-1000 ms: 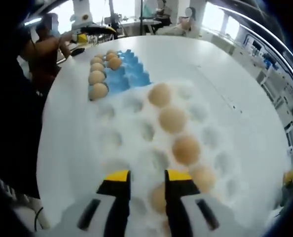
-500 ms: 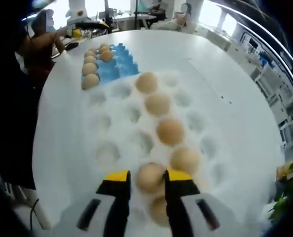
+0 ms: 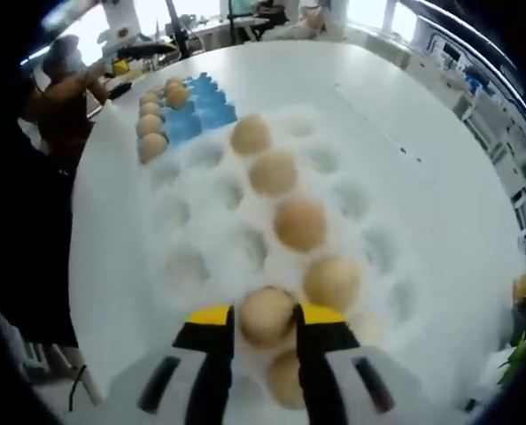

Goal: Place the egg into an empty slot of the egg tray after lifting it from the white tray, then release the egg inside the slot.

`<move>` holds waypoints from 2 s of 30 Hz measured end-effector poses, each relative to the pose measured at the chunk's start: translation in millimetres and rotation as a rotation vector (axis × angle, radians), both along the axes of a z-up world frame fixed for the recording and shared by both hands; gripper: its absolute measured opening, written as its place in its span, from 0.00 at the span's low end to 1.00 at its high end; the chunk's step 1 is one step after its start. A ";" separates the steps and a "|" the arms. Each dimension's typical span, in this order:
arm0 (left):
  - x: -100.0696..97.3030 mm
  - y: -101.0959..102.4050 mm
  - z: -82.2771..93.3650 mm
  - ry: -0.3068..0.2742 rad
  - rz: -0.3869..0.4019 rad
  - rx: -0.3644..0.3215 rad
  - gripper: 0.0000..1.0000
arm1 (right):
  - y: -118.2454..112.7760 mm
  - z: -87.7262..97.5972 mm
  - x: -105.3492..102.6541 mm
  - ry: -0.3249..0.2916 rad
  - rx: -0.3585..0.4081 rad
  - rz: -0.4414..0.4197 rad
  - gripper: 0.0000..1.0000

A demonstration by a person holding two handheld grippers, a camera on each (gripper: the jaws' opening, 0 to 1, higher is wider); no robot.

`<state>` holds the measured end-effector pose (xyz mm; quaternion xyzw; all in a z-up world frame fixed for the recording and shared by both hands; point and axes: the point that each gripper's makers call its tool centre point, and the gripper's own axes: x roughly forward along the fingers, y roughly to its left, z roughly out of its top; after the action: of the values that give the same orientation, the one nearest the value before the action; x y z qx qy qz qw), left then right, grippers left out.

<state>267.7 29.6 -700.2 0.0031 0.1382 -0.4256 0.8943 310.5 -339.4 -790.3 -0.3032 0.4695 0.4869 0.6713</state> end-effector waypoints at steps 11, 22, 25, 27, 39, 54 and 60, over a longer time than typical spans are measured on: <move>1.4 0.6 1.9 -0.004 0.004 0.003 0.63 | -1.9 -2.6 1.5 0.030 -0.044 -0.025 0.25; 1.0 4.0 3.0 -0.008 0.007 0.009 0.63 | -2.8 2.1 1.9 0.023 -0.056 0.004 0.24; 1.2 5.7 2.5 -0.008 0.011 0.009 0.63 | -5.1 10.3 3.1 0.004 -0.059 0.013 0.24; 0.9 5.6 1.2 -0.004 0.011 0.011 0.63 | -7.8 14.2 3.6 0.003 -0.066 0.014 0.24; 2.3 4.4 1.3 -0.009 0.010 0.007 0.64 | -6.2 27.8 3.4 -0.032 -0.106 0.065 0.24; 1.2 5.3 -0.7 -0.004 0.009 0.008 0.64 | 25.8 34.6 3.7 -0.045 -0.075 0.135 0.24; 1.3 6.6 -0.6 -0.004 0.011 0.006 0.64 | 45.5 35.1 2.6 -0.047 -0.057 0.177 0.24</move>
<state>269.0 36.2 -700.9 0.0059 0.1379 -0.4202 0.8968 313.2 -293.9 -755.2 -0.3739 0.4384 0.5236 0.6276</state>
